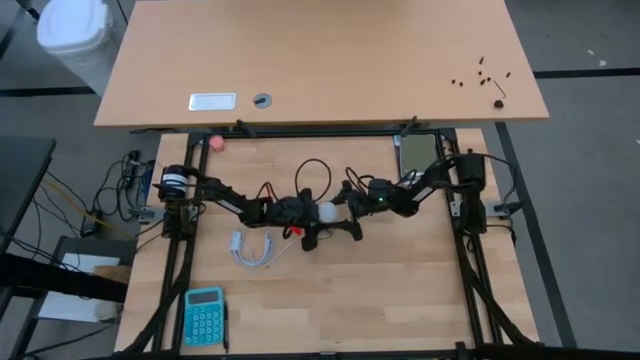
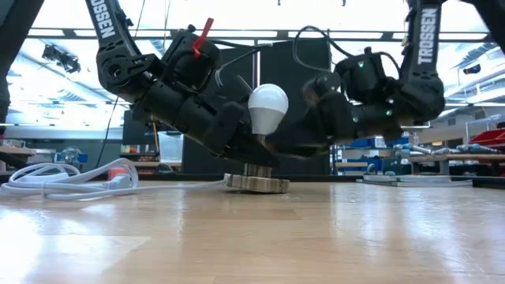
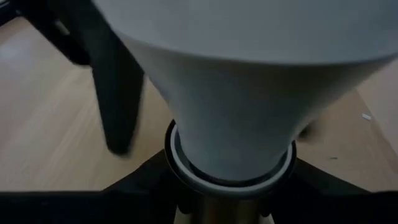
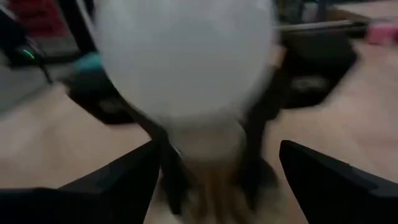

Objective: Screw lightbulb
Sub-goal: Insert the lightbulb into the lamp holder

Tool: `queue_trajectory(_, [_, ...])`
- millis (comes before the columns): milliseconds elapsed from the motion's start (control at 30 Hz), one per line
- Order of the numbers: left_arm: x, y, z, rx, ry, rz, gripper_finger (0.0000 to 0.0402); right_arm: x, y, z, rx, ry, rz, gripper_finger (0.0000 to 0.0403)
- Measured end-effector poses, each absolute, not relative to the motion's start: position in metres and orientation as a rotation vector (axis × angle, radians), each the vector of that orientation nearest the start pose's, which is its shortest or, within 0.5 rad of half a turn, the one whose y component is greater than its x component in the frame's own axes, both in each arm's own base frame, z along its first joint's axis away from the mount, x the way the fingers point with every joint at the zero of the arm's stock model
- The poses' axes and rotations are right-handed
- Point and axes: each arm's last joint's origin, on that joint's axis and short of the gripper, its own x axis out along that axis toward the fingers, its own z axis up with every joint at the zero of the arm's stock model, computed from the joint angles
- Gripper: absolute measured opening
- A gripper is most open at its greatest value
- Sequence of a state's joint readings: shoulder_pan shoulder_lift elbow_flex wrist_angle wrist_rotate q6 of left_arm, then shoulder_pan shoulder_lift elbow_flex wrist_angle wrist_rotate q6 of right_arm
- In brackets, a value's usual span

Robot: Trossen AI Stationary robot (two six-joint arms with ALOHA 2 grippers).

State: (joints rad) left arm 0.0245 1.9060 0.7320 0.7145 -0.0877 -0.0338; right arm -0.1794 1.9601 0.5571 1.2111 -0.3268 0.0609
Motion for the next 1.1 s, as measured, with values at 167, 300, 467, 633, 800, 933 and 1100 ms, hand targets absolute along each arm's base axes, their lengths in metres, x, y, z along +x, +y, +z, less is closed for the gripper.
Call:
queue_trajectory(167, [0.343,0.011,0.107,-0.015,0.458,0.108,0.0198,0.296,-0.042,0.112,0.036,0.188,0.095,0.0331])
queue_trajectory(300, [0.343,0.01,0.107,-0.014,0.459,0.105,0.0198,0.283,-0.042,0.121,0.044,0.184,0.071,0.033])
queue_trajectory(467, [0.343,0.01,0.107,-0.015,0.46,0.104,0.0198,0.265,-0.043,0.127,0.056,0.25,0.022,0.0329])
queue_trajectory(633, [0.343,0.006,0.107,-0.015,0.452,0.093,0.0198,0.257,-0.04,0.136,0.103,0.285,-0.039,0.0329])
queue_trajectory(800, [0.344,0.006,0.109,-0.044,0.425,0.107,0.0198,0.266,-0.019,0.135,0.107,0.286,-0.111,0.0329])
queue_trajectory(933, [0.344,0.007,0.109,-0.049,0.425,0.142,0.0198,0.28,-0.005,0.138,0.072,0.248,-0.145,0.0329])
queue_trajectory(1100, [0.344,0.008,0.109,-0.053,0.422,0.174,0.0198,0.299,0.001,0.132,0.058,0.272,-0.149,0.0329])
